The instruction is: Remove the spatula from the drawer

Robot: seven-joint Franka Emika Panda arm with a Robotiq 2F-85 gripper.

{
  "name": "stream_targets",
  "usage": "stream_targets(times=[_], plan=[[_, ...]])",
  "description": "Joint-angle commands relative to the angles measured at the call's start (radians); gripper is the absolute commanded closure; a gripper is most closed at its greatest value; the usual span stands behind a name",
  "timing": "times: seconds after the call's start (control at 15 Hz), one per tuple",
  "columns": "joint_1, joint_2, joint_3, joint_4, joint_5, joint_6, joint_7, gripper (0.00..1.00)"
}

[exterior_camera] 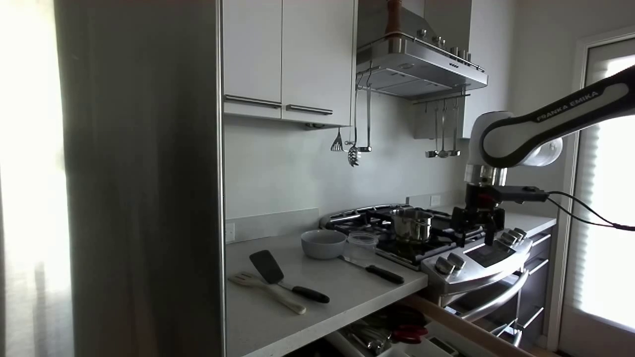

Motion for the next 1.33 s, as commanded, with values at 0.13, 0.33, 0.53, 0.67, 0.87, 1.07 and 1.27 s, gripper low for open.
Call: stream_targets(times=[0.13, 0.33, 0.53, 0.67, 0.87, 1.07, 1.27], plan=[[0.145, 0.153, 0.186, 0.050, -0.032, -0.042, 0.054, 0.00], [0.217, 0.230, 0.271, 0.066, -0.048, -0.043, 0.104, 0.00], [0.256, 0.310, 0.327, 0.079, -0.102, -0.006, 0.203, 0.00], [0.278, 0.363, 0.340, 0.086, -0.123, 0.030, 0.246, 0.00], [0.308, 0.456, 0.342, 0.093, -0.195, 0.092, 0.277, 0.00], [0.320, 0.409, 0.315, 0.076, -0.150, 0.073, 0.246, 0.00], [0.318, 0.397, 0.312, 0.079, -0.150, 0.073, 0.247, 0.00]])
